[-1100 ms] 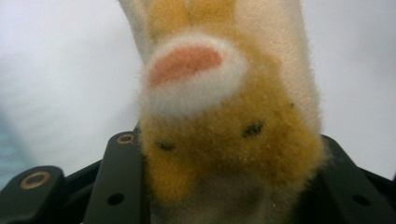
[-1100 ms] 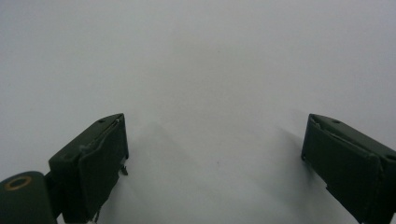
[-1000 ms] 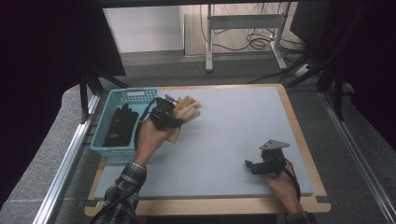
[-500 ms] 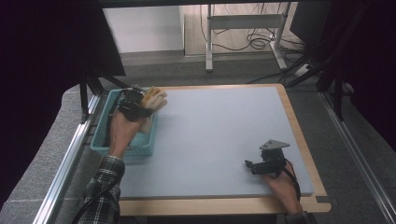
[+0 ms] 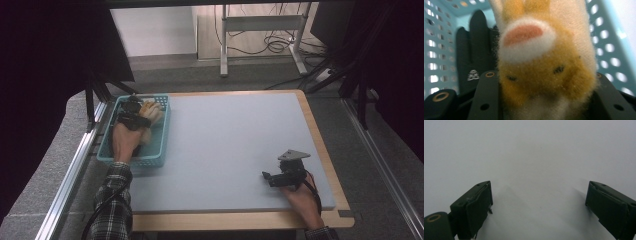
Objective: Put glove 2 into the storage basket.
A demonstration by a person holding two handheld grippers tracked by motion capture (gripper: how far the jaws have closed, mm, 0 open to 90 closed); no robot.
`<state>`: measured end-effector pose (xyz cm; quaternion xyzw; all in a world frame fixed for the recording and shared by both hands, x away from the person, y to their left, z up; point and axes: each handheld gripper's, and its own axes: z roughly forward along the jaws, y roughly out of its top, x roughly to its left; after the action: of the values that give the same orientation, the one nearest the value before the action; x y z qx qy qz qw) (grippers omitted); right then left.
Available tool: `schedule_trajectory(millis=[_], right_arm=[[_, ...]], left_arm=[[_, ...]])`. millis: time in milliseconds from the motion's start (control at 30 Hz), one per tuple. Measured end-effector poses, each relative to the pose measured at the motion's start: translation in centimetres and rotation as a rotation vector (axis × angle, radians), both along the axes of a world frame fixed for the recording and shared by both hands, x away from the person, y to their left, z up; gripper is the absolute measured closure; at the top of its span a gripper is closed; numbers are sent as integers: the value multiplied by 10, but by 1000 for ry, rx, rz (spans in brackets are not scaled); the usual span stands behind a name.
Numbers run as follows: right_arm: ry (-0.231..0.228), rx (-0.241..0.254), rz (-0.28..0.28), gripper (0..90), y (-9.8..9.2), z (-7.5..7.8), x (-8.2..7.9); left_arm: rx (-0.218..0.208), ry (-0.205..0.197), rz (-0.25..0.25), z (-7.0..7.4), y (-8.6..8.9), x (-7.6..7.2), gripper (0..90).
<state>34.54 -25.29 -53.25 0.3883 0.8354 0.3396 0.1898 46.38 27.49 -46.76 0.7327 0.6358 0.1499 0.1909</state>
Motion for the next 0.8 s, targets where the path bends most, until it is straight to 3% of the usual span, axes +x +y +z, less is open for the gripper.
schedule_trajectory(millis=[200,300,367,400,433,500,533,567,700,733,767,800], right_arm=[[1,1,-1,68,0,0,0],[2,1,-2,68,0,0,0],[1,1,-1,67,0,0,0],[2,1,-2,68,0,0,0],[1,1,-1,68,0,0,0],[1,1,-1,68,0,0,0],[1,1,-1,68,0,0,0],[1,1,-1,68,0,0,0],[1,1,-1,68,0,0,0],[1,1,-1,68,0,0,0],[1,1,-1,67,0,0,0],[1,1,-1,67,0,0,0]], left_arm=[[-35,42,8,-19,-7,14,512],[-27,61,-3,-23,-13,20,488],[-32,81,-7,-25,-15,22,421],[-38,119,-15,-27,-15,25,421],[-51,147,1,-31,-15,27,315],[-58,165,-3,-32,-13,28,263],[-75,171,-4,-33,-13,28,156],[-85,178,-5,-32,-13,28,156],[-94,155,-22,-18,-11,24,78],[-100,115,-24,-5,-7,19,78],[-100,115,-24,-5,-7,19,84],[-106,66,-30,7,-2,14,100]])
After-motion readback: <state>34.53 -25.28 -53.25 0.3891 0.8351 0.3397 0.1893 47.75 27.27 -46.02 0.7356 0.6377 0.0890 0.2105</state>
